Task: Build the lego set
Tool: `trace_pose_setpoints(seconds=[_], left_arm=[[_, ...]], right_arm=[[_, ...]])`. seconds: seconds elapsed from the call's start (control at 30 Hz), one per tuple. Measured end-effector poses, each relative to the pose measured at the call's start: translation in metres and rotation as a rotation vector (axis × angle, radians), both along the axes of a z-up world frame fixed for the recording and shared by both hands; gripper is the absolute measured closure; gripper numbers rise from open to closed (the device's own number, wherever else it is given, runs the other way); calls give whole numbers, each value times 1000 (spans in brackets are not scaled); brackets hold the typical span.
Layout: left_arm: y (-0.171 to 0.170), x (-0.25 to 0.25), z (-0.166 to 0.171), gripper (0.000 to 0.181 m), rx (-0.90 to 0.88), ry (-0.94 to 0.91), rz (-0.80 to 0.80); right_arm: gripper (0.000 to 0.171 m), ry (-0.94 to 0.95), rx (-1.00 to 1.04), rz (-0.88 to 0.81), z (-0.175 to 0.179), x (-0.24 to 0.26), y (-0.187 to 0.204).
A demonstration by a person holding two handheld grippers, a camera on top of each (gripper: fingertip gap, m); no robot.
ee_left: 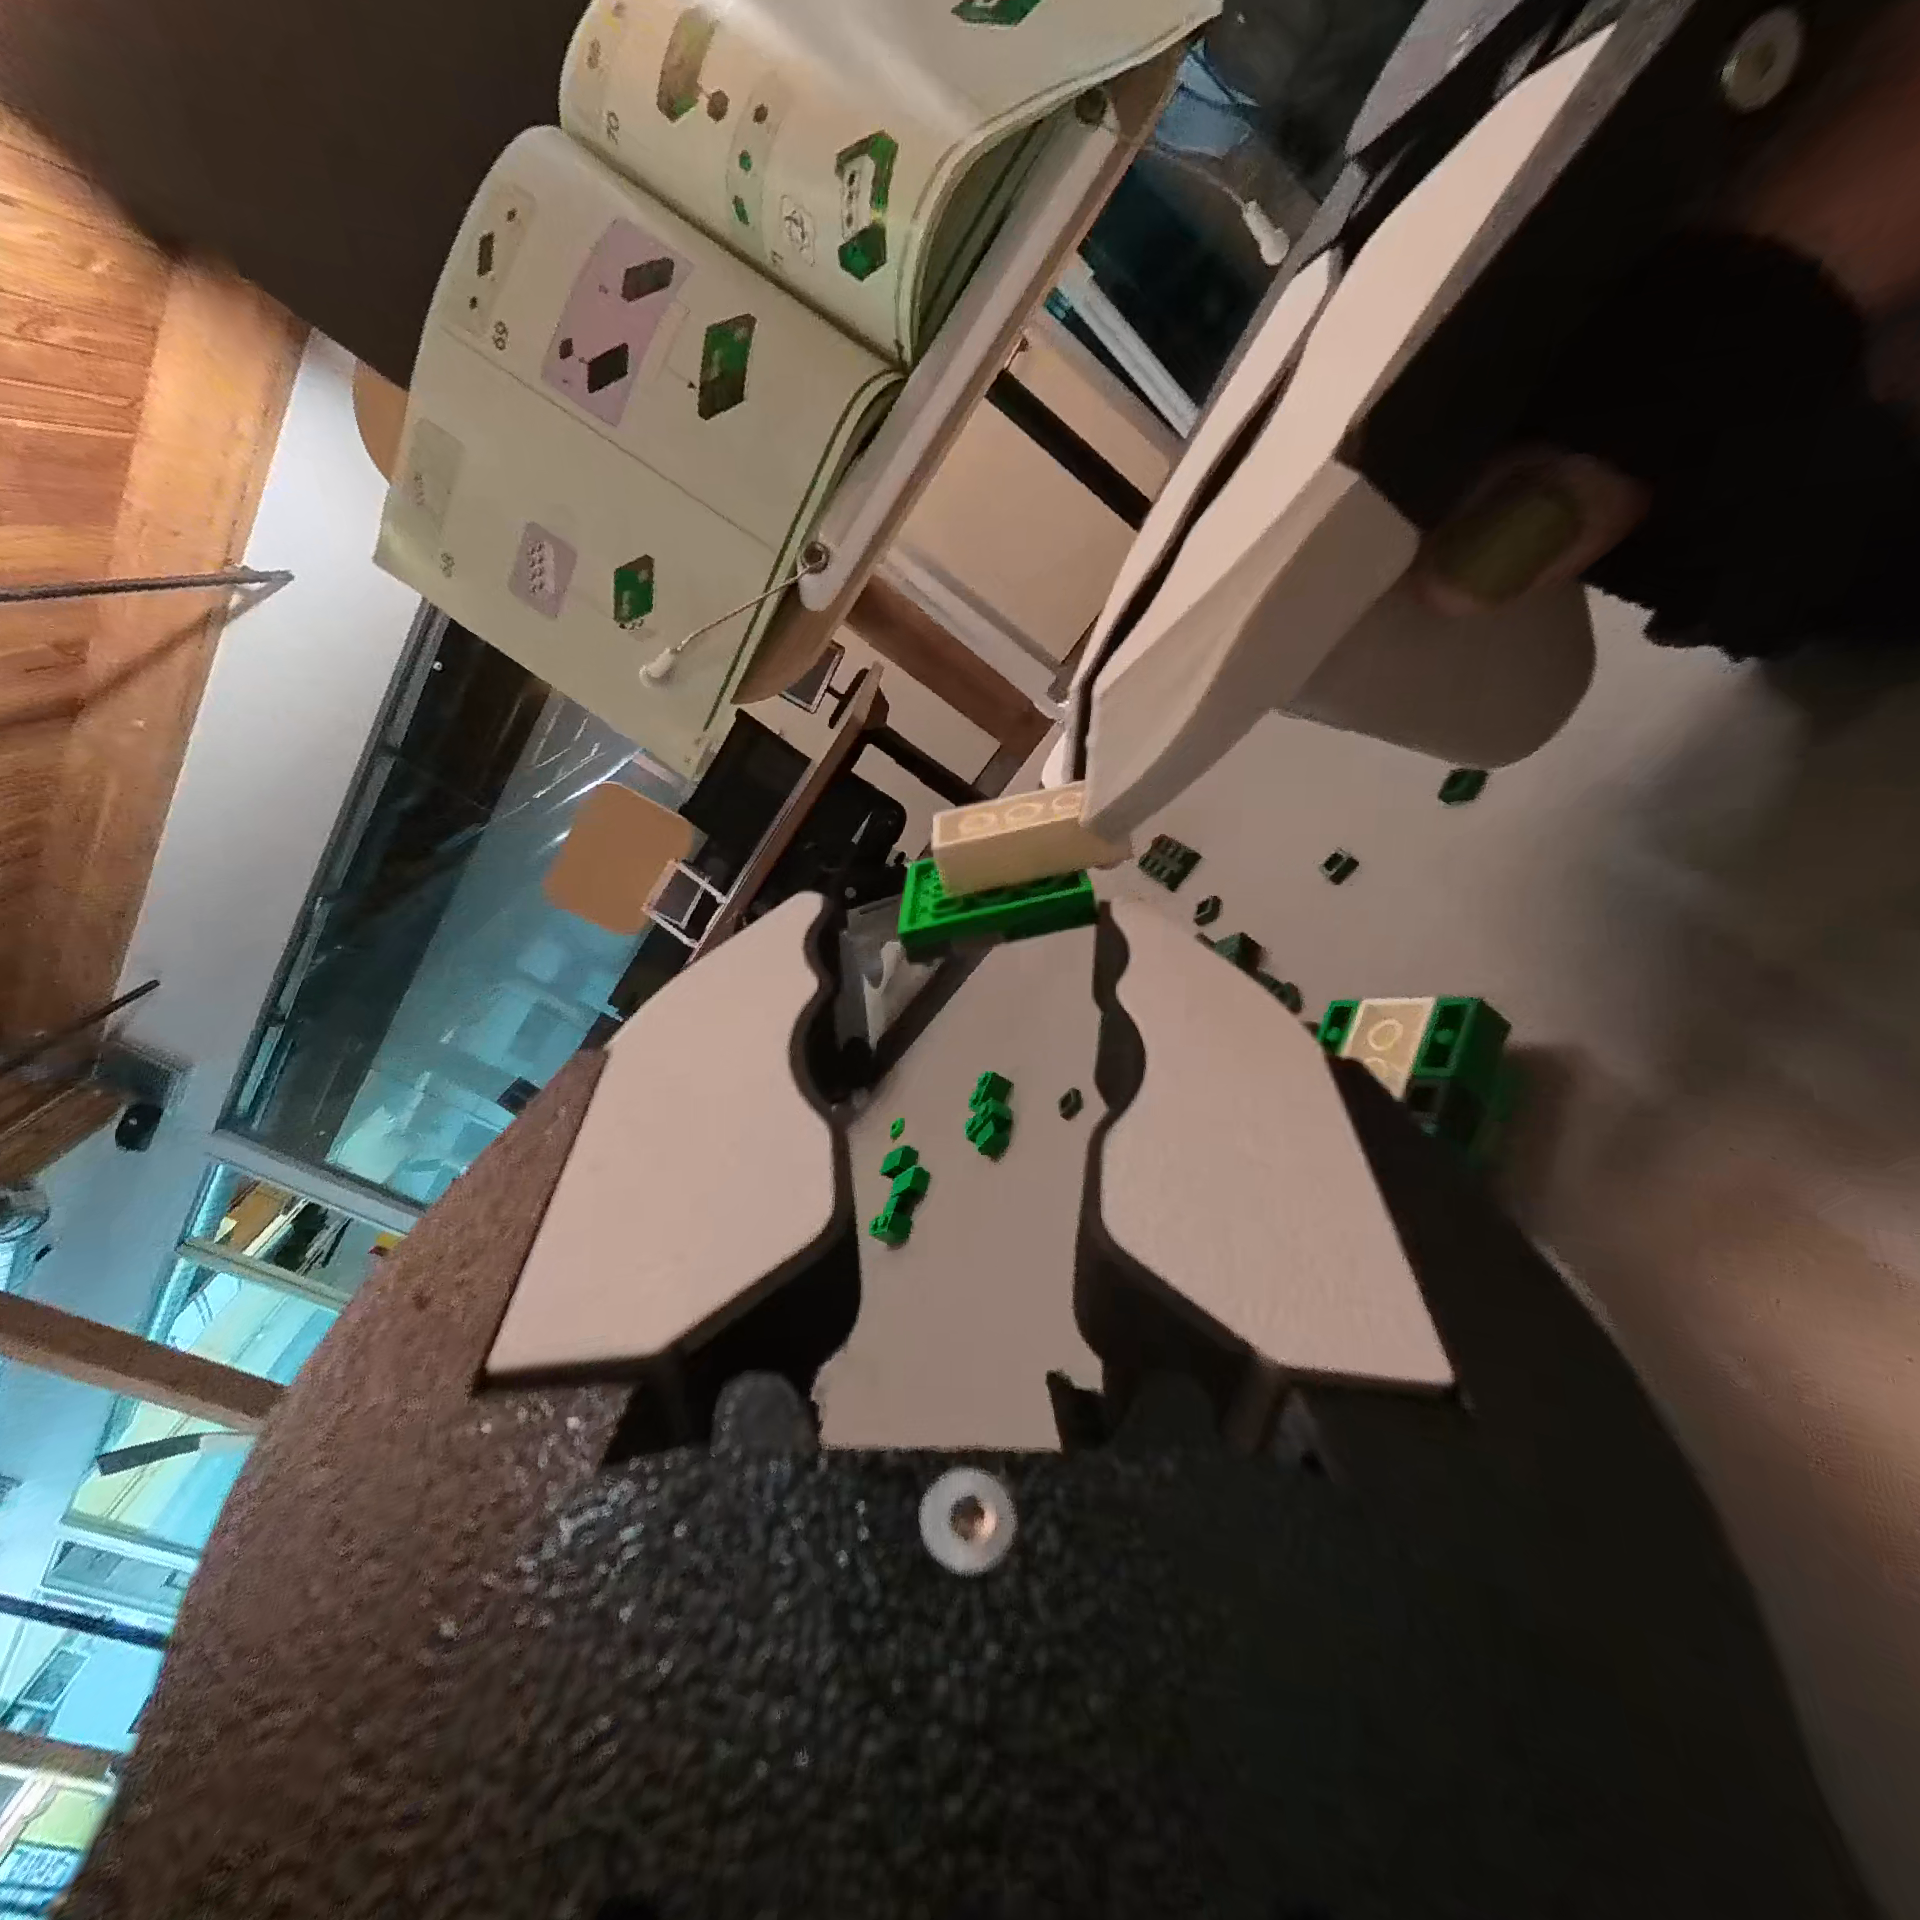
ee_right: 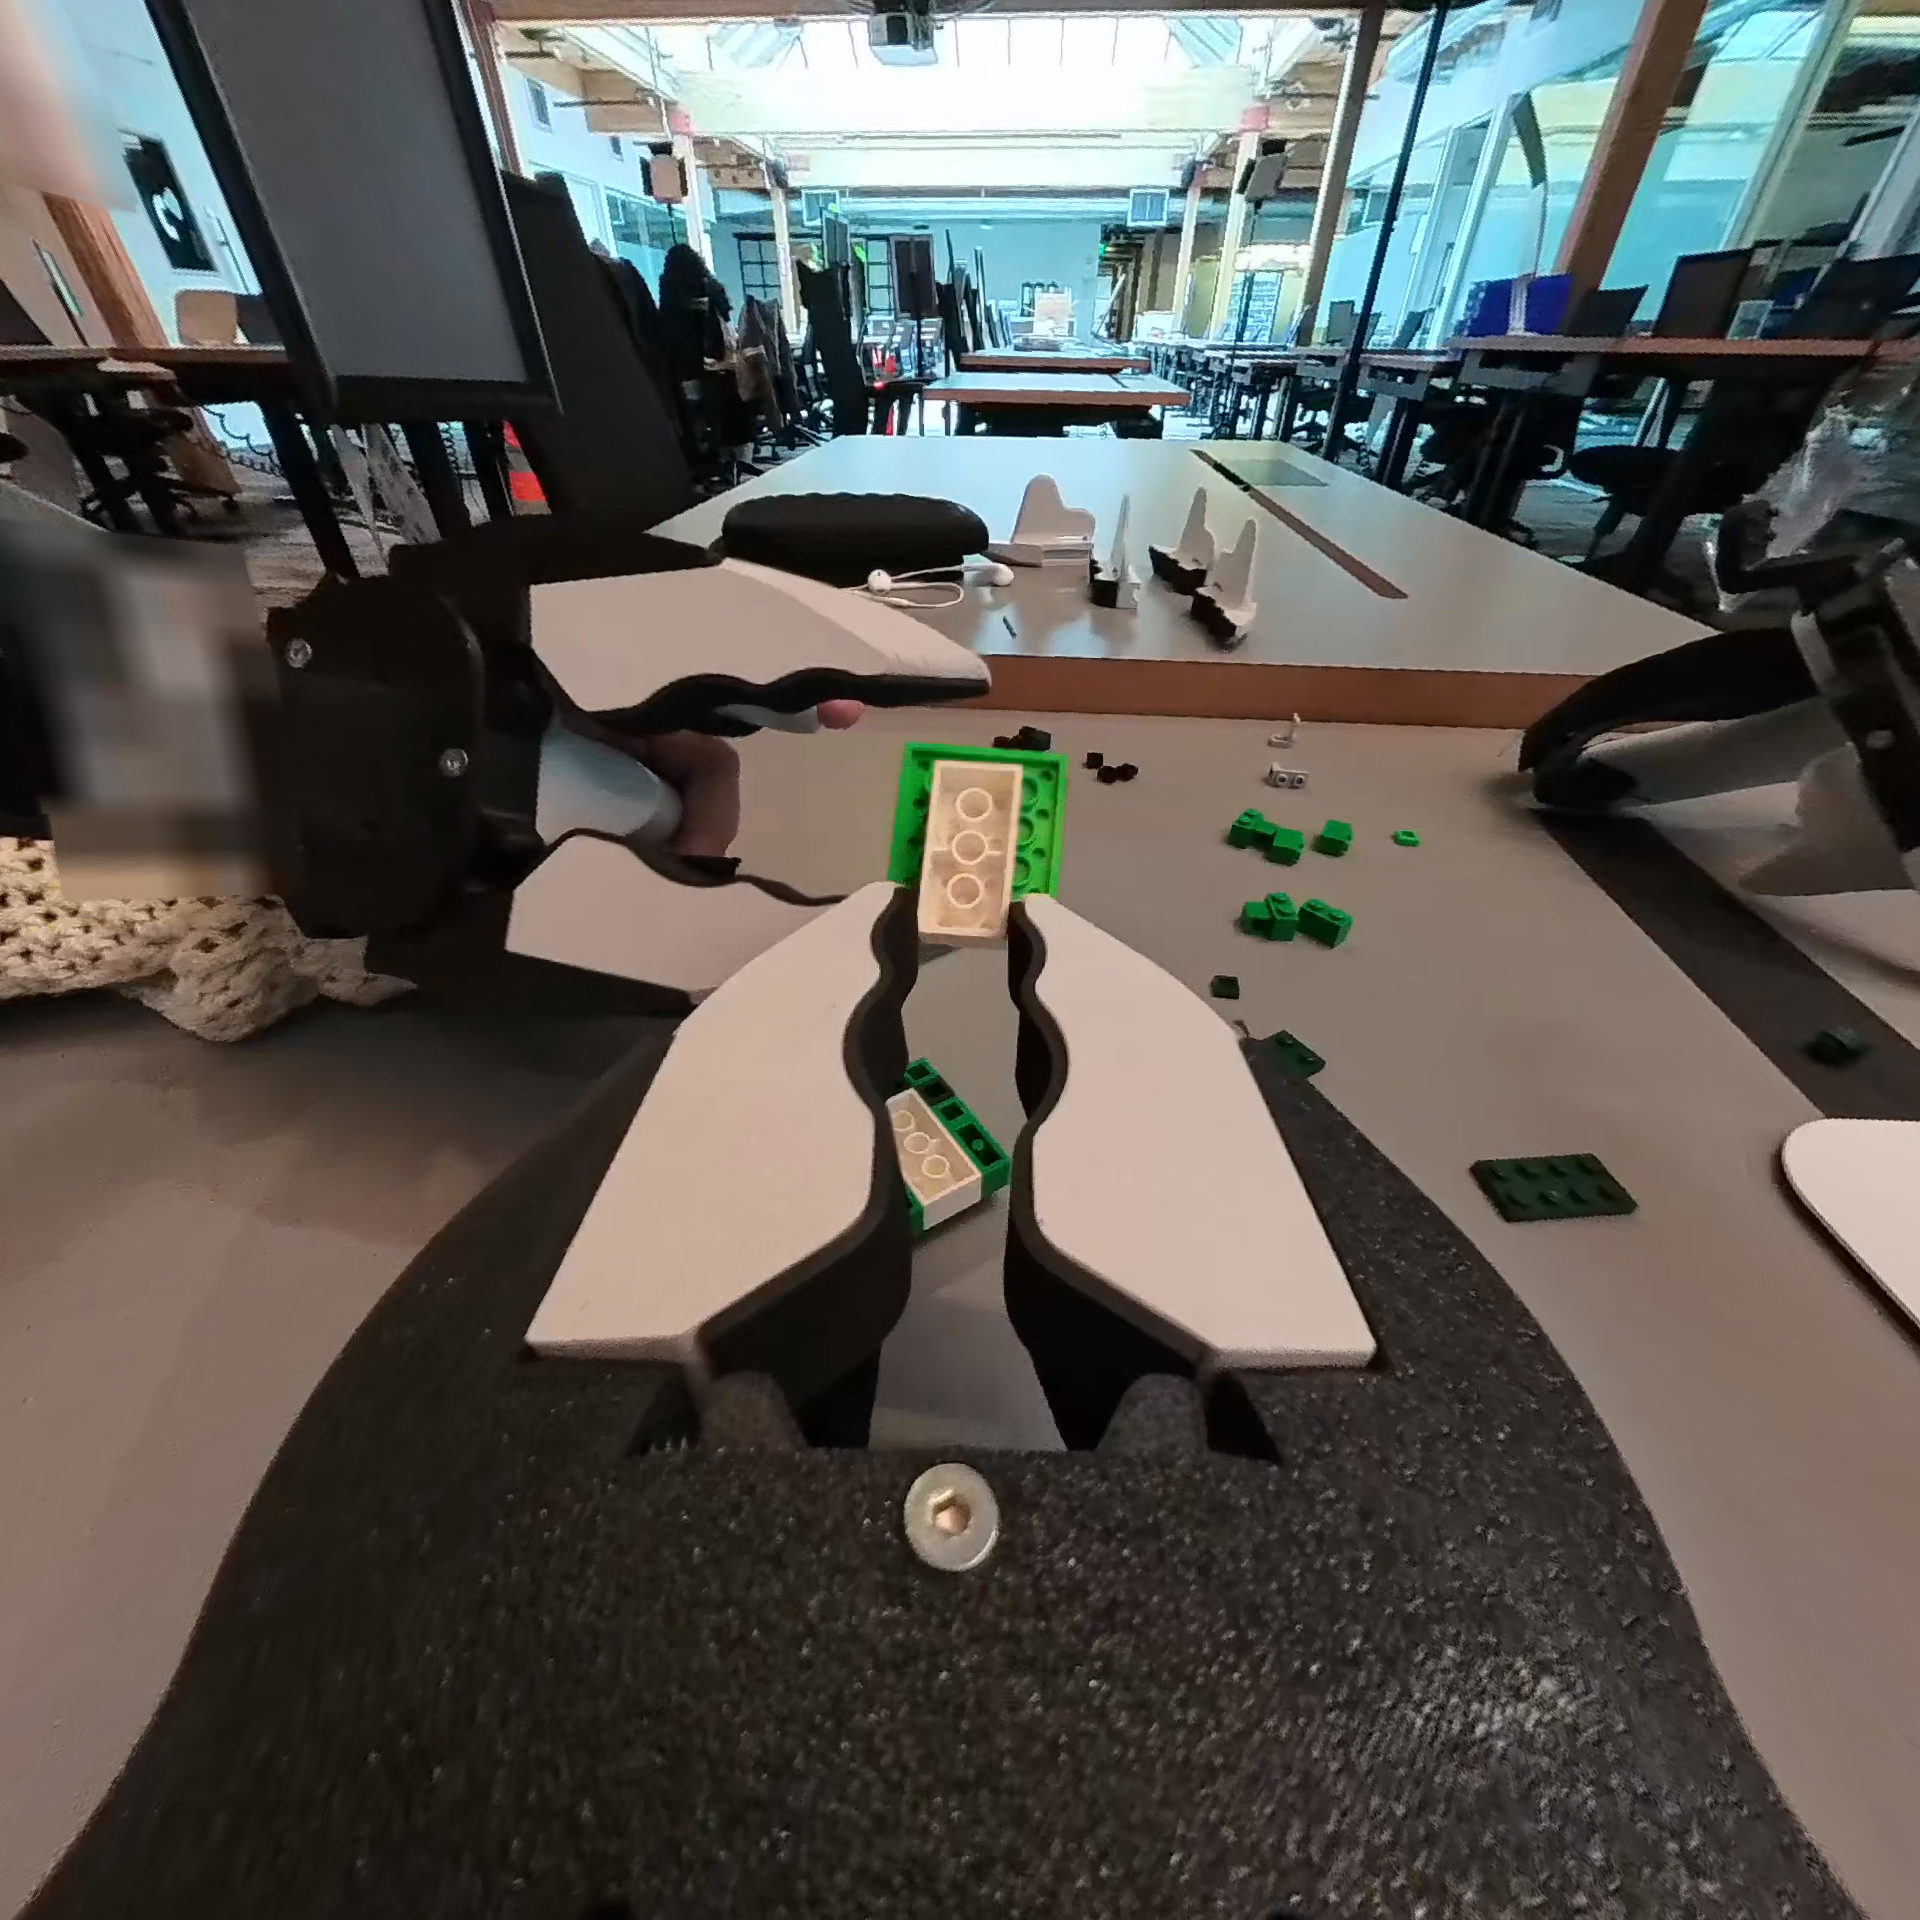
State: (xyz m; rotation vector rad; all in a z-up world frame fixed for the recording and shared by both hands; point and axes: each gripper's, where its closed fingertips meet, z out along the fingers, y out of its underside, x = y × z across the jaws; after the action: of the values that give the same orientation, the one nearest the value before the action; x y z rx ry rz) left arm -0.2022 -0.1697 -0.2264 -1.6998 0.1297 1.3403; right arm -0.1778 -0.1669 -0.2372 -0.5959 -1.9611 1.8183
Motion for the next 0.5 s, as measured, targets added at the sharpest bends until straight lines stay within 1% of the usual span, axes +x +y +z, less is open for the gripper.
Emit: trace_pose_setpoints(seconds=[0.13, 0.33, 0.5], left_arm=[[1, -1, -3, 142, 0, -19, -7], [2, 0, -2, 139, 32, -65, -29], [2, 1, -5, 147, 29, -103, -38]], right_arm=[[155, 7, 8, -20, 0, -2, 1], [155, 22, 27, -52, 1, -6, 5], [155, 26, 31, -49, 1, -7, 6]])
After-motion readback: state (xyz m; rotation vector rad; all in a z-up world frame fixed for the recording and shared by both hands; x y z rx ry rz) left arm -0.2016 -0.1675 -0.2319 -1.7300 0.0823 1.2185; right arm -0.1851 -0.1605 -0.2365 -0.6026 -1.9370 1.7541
